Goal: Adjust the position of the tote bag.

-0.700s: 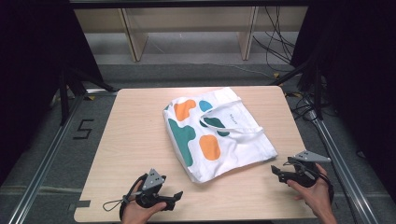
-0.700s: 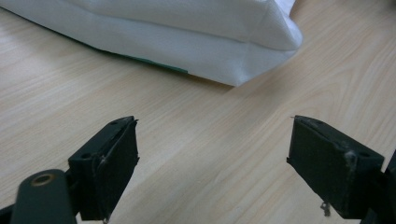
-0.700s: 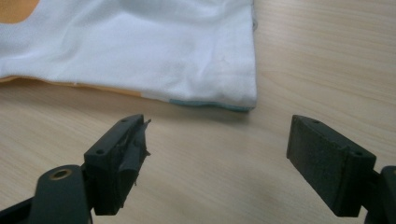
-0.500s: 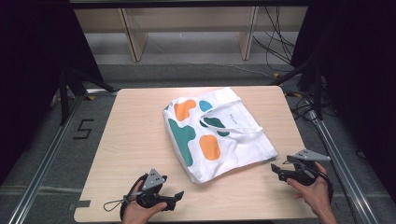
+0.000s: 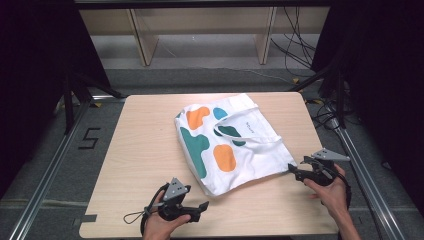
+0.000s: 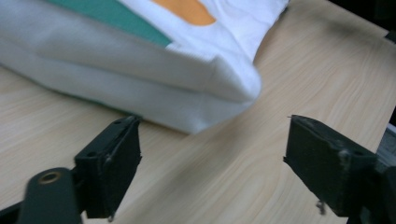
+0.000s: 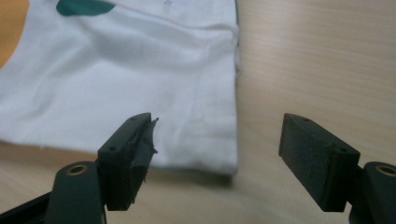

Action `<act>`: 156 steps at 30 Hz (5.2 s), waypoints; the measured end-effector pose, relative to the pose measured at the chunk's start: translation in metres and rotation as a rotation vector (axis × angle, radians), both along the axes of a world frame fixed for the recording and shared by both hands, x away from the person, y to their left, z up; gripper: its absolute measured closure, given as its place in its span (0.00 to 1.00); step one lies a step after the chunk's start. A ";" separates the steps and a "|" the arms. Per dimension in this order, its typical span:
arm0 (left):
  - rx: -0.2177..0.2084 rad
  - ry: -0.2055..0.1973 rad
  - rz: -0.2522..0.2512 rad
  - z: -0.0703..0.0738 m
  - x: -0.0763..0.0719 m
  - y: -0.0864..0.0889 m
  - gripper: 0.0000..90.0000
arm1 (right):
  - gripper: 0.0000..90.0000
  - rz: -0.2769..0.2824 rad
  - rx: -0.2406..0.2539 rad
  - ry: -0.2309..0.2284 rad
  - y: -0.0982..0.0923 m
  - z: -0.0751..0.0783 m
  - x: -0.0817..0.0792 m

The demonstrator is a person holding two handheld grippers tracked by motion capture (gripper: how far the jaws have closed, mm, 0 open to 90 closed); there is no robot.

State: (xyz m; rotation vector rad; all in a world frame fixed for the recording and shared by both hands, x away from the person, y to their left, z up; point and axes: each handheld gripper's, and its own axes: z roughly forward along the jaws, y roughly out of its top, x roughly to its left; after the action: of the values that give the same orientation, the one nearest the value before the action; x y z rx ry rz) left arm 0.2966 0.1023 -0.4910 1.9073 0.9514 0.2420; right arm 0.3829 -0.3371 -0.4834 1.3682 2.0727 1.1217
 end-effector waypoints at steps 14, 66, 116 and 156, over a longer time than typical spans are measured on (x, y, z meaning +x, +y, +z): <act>0.046 -0.037 0.051 0.000 0.015 -0.023 0.21 | 0.39 0.031 -0.010 0.048 0.012 -0.011 0.036; 0.117 -0.130 0.309 -0.009 0.159 0.089 0.93 | 1.00 0.486 0.011 0.037 0.118 -0.007 -0.054; 0.439 -0.181 -0.070 -0.008 0.052 -0.078 0.39 | 0.61 0.265 0.000 0.022 0.068 -0.004 -0.034; 0.446 -0.210 0.045 0.011 0.038 0.069 0.95 | 0.36 0.209 -0.317 0.007 0.087 -0.018 -0.003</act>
State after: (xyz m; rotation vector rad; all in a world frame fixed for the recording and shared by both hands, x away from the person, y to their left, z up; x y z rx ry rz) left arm 0.3346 0.1717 -0.4797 2.2076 0.8468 0.7175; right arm 0.3802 -0.2497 -0.5018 1.0252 2.3203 0.8174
